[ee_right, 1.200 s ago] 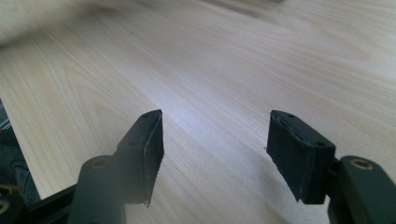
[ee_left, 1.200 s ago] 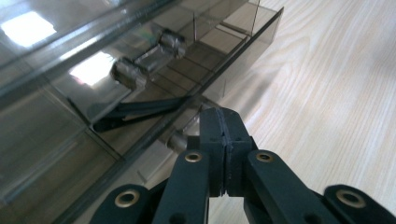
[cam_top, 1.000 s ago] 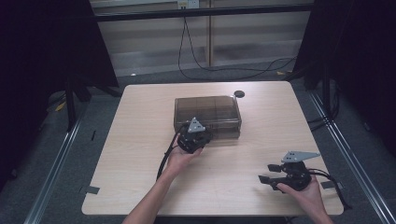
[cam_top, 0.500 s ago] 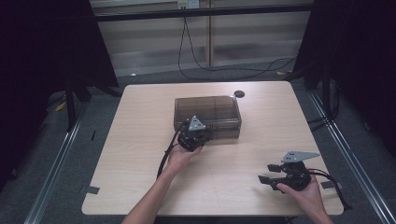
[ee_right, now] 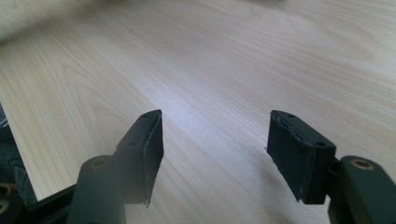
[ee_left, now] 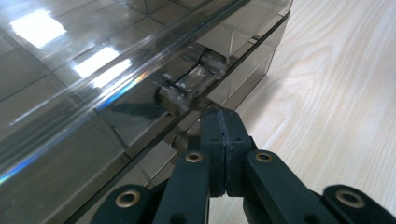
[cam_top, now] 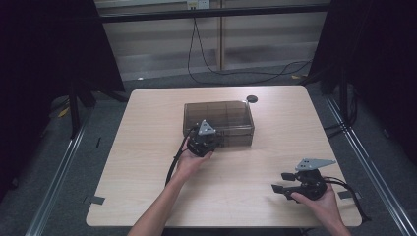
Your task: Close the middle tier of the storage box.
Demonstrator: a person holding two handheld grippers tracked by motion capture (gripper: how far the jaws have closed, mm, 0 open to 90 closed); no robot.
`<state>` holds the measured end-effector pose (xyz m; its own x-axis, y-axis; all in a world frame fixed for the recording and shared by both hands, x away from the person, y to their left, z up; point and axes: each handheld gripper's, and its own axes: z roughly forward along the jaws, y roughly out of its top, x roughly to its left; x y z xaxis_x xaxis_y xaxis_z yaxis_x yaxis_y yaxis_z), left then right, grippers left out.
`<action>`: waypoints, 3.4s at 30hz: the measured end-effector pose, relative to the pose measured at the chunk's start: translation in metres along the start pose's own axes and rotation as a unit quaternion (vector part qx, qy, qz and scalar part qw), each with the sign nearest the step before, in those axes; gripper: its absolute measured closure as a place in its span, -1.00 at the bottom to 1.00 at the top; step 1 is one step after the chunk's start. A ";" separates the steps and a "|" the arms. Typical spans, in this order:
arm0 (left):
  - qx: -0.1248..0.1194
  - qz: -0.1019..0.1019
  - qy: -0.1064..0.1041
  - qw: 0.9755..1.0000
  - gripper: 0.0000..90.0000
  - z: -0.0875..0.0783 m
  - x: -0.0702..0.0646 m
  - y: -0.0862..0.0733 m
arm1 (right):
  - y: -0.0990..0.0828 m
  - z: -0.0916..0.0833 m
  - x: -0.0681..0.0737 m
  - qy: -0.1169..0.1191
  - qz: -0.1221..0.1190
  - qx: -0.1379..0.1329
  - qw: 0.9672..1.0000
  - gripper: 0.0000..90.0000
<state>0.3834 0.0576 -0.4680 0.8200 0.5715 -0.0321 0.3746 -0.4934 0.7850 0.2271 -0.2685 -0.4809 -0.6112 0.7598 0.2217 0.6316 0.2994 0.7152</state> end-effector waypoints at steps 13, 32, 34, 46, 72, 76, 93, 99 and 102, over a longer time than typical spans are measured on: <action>-0.002 -0.007 0.000 1.000 0.95 0.002 0.002 0.000 | -0.001 0.000 -0.005 -0.001 0.008 -0.001 1.000 -0.19; -0.012 -0.007 -0.005 1.000 0.29 -0.012 -0.002 -0.008 | -0.002 0.001 -0.005 -0.002 0.008 0.000 1.000 -0.19; -0.016 -0.008 -0.003 1.000 0.16 -0.014 -0.003 -0.009 | -0.003 0.000 -0.004 -0.005 0.009 0.002 1.000 -0.19; -0.032 -0.011 -0.031 0.999 -0.45 -0.030 -0.005 -0.009 | -0.002 0.000 -0.004 -0.006 0.012 0.000 1.000 -0.24; -0.047 -0.008 -0.006 0.999 -0.83 -0.068 -0.013 -0.030 | -0.002 -0.004 -0.005 -0.006 0.021 -0.017 1.000 -0.38; -0.050 -0.003 -0.005 0.999 -0.87 -0.075 -0.013 -0.034 | -0.002 -0.005 -0.005 -0.008 0.020 -0.019 1.000 -0.41; -0.053 -0.017 0.021 0.998 -0.83 -0.100 -0.017 -0.061 | -0.002 -0.006 -0.006 -0.014 0.023 -0.023 0.999 -0.47; -0.044 -0.007 0.036 0.998 -0.82 -0.114 -0.023 -0.073 | -0.003 -0.007 -0.007 -0.023 0.023 -0.024 0.999 -0.47; -0.046 -0.010 0.040 0.998 -0.82 -0.120 -0.024 -0.078 | -0.003 -0.006 -0.007 -0.022 0.024 -0.024 0.999 -0.47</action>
<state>0.2824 0.1613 -0.4540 0.7744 0.6327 -0.0030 0.3466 -0.4202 0.8386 0.2263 -0.2780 -0.4802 -0.5588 0.7977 0.2268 0.6354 0.2361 0.7352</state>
